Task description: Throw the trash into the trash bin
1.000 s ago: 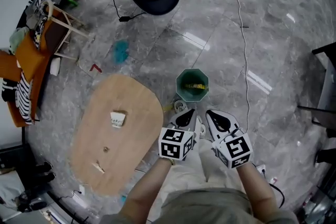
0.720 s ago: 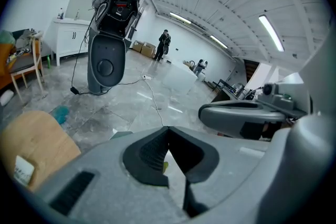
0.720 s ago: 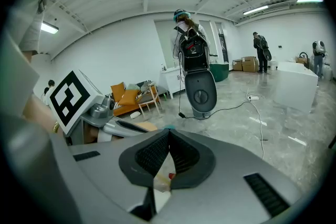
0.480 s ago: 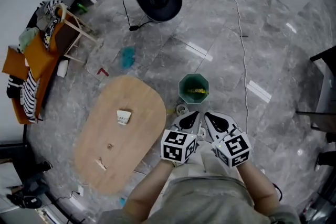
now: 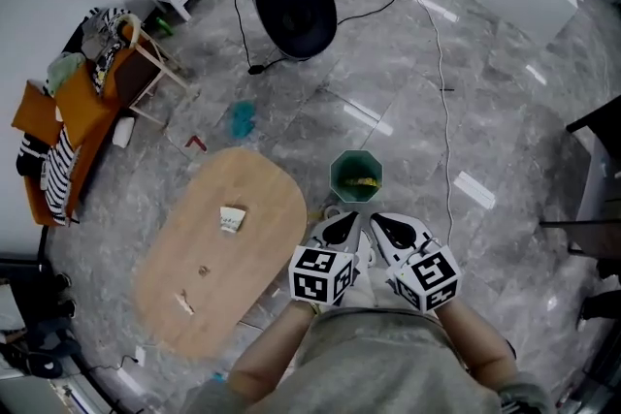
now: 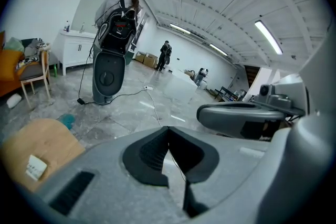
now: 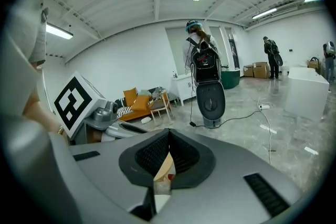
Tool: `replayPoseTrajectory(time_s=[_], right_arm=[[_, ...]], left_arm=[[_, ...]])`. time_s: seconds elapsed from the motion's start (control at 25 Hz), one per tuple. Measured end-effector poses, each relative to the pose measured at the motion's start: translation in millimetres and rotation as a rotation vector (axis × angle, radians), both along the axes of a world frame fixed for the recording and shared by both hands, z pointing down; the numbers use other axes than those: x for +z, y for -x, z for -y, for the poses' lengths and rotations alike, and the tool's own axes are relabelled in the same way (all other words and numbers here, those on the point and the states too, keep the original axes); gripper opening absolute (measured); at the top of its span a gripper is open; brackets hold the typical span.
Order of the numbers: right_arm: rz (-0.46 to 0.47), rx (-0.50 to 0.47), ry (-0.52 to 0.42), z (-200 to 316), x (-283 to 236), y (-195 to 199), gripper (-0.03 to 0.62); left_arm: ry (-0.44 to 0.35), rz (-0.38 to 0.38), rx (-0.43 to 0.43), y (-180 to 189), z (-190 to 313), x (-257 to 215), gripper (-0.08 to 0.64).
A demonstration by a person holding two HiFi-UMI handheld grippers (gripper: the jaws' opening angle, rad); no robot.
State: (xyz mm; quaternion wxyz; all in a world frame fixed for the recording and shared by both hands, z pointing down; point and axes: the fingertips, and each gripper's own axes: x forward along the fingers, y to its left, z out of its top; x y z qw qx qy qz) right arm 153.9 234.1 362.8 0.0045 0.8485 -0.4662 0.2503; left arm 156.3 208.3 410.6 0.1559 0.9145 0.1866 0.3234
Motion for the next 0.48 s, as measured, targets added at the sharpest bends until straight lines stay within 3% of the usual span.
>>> replayPoseTrajectory(time_s=[0.48], right_arm=[[-0.052, -0.043, -0.056, -4, -46, 19, 0.008]], left_arm=[[0.012, -0.071, -0.050, 10, -4, -47, 0.009]])
